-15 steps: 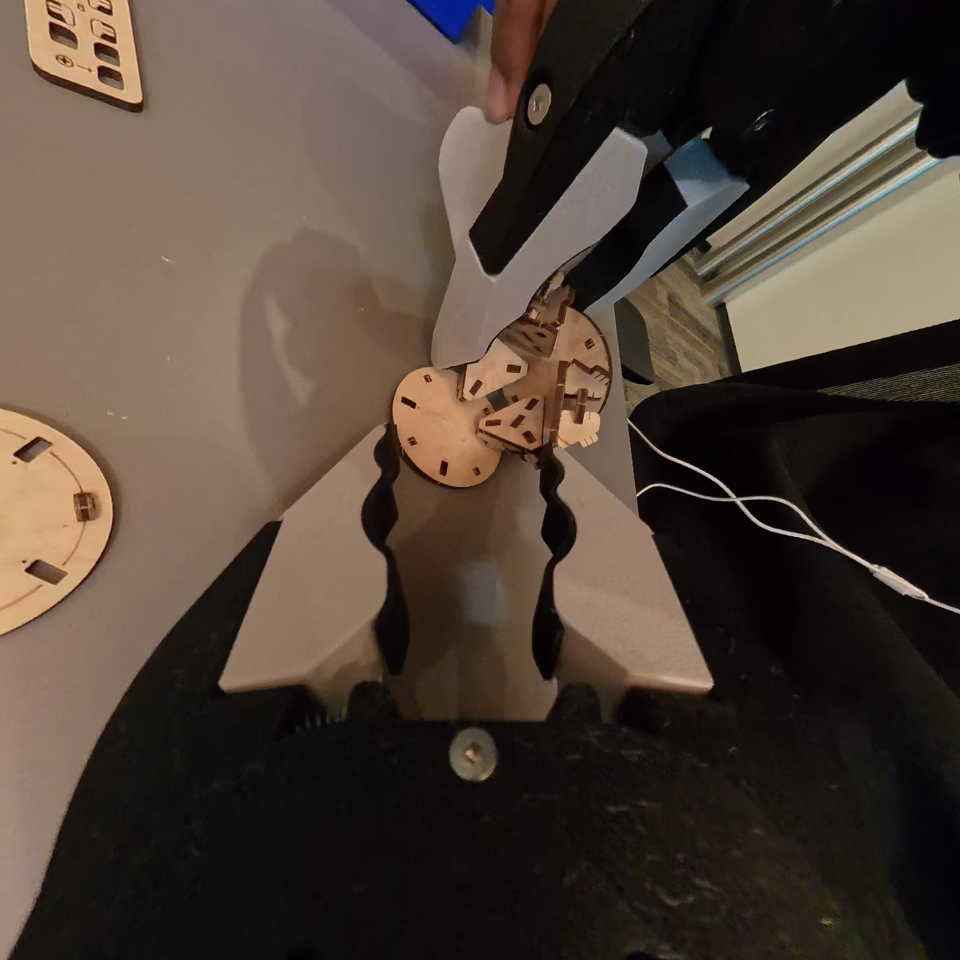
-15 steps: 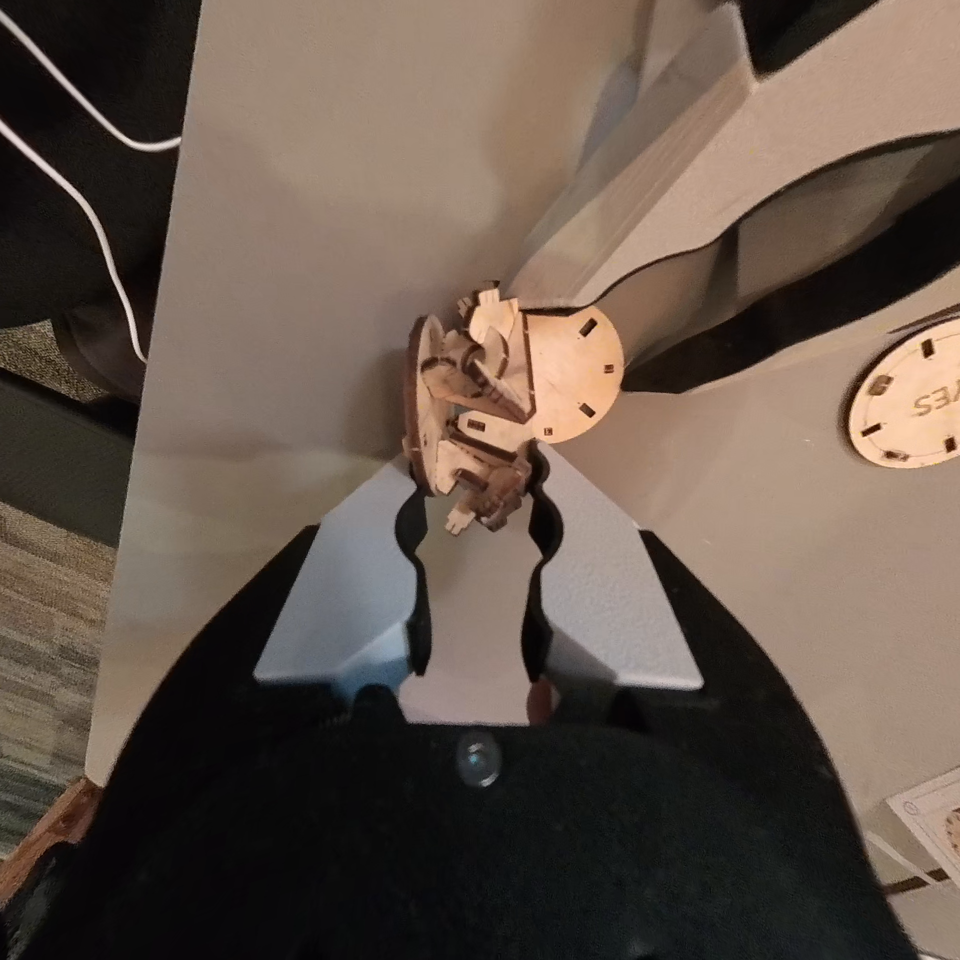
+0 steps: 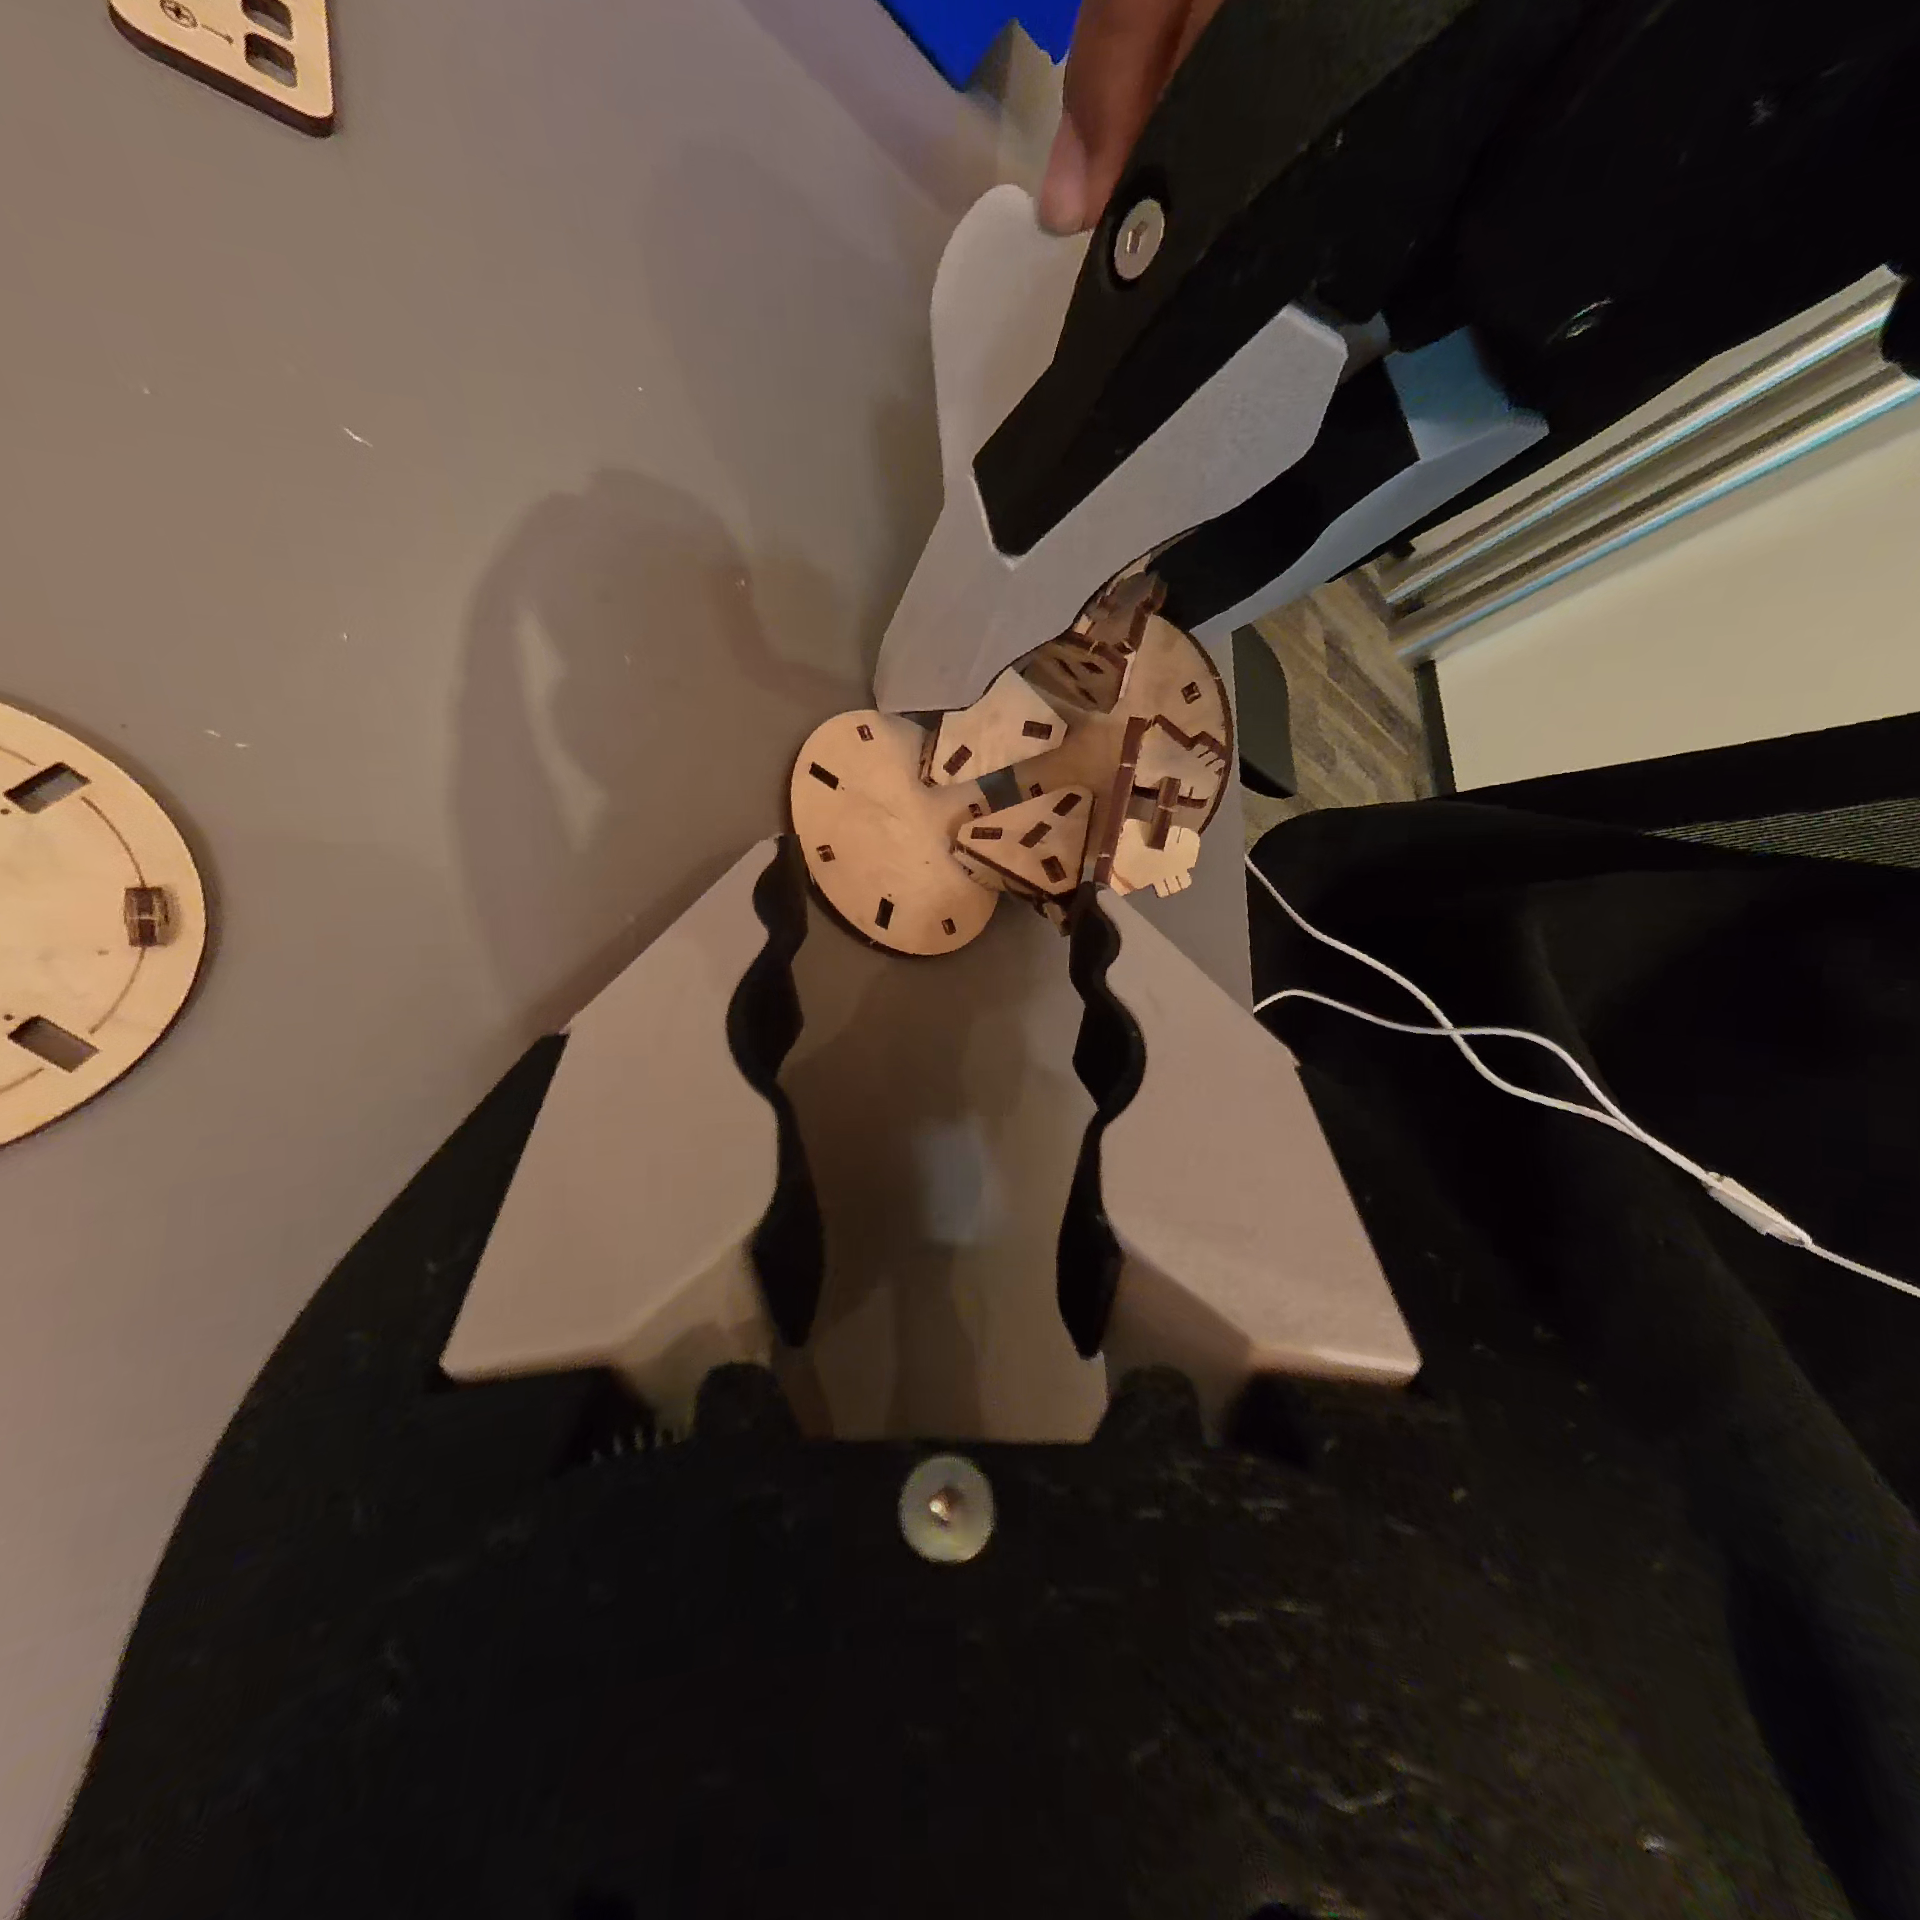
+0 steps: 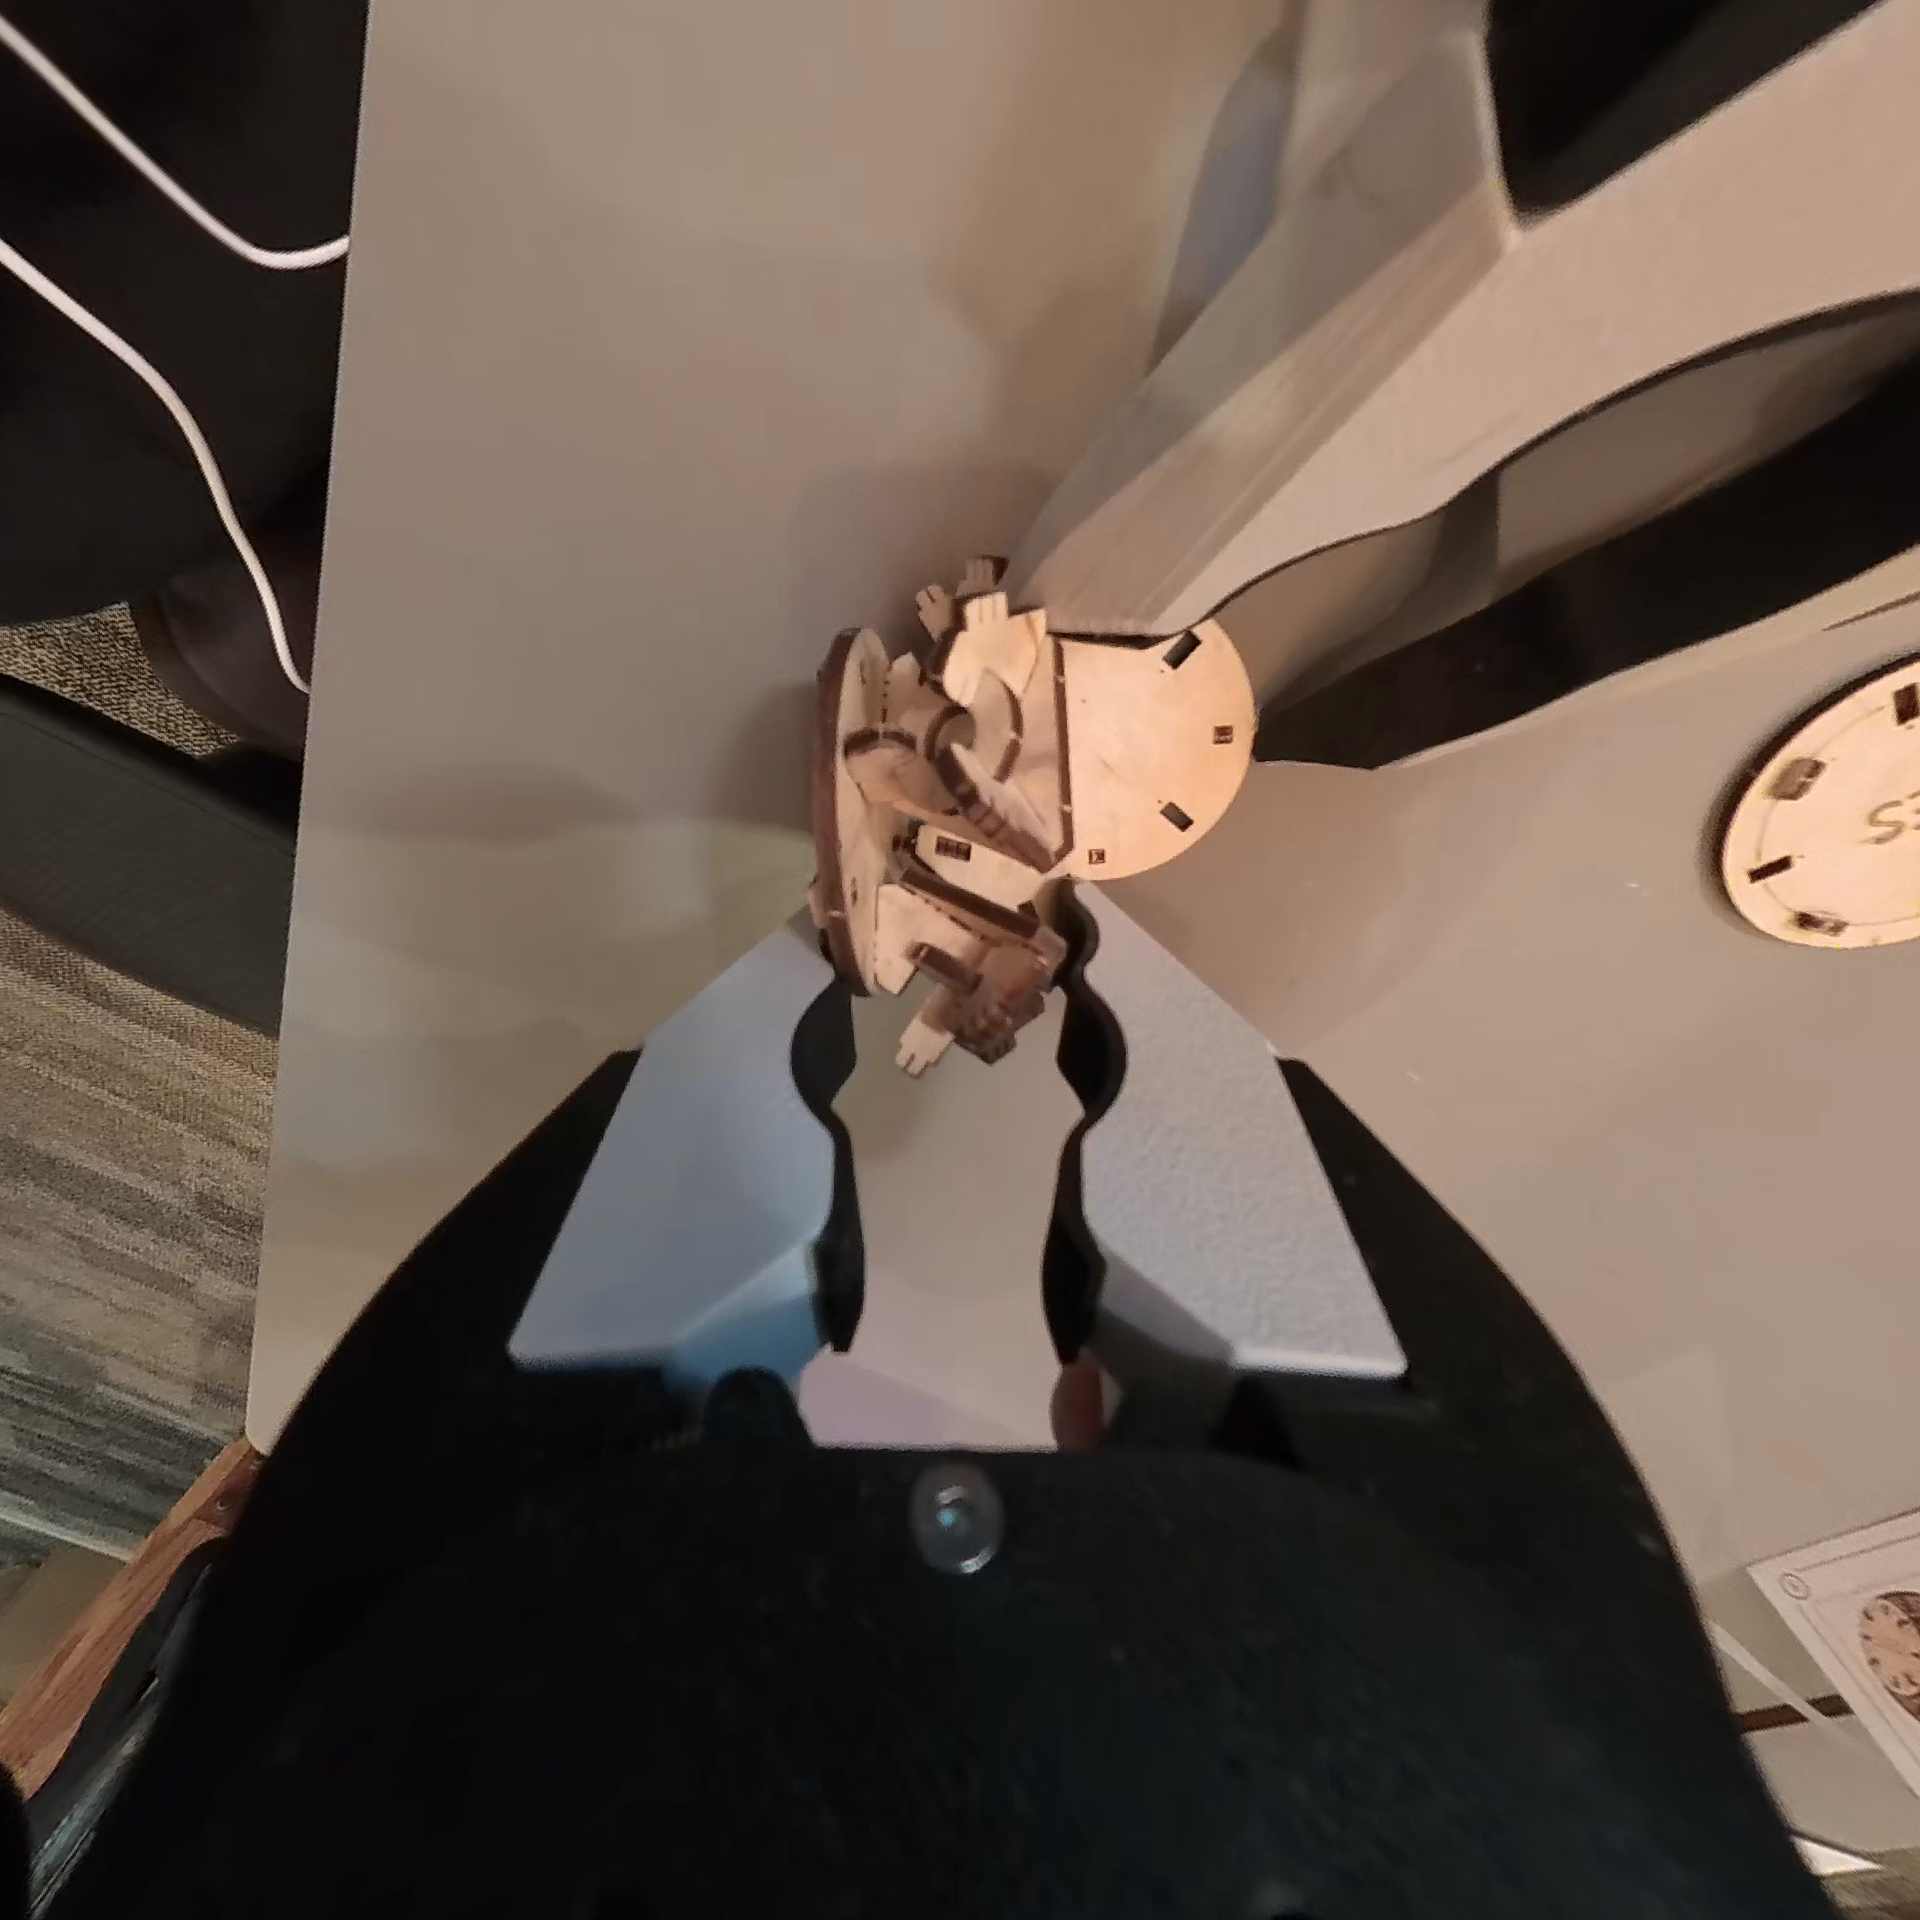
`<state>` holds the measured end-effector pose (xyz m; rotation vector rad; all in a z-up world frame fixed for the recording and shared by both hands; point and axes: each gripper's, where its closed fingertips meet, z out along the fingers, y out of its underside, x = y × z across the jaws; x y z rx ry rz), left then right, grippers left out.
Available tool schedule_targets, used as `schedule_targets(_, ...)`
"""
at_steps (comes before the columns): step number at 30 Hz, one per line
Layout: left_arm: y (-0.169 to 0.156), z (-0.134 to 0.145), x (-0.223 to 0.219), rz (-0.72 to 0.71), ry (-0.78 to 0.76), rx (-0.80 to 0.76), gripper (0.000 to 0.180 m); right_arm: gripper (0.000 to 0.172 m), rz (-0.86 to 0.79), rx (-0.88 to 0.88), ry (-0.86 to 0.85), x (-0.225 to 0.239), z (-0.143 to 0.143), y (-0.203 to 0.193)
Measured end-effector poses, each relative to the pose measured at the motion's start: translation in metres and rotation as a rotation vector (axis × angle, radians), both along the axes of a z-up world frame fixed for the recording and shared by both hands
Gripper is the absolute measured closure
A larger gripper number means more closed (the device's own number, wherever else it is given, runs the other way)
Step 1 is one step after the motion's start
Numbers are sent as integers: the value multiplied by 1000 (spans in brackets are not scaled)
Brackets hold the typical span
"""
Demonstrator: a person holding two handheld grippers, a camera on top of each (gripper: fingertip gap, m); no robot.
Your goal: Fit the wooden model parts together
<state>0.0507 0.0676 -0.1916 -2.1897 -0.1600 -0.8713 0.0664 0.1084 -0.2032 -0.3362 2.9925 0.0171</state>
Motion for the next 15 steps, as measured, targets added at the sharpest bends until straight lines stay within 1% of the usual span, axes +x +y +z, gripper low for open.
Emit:
schedule_targets(8,0,0,0,3,13,13,130,137,18,-3,-9,0,0,0)
schedule_targets(15,0,1,0,7,42,33,131,136,-47,-48,48,0,1,-1)
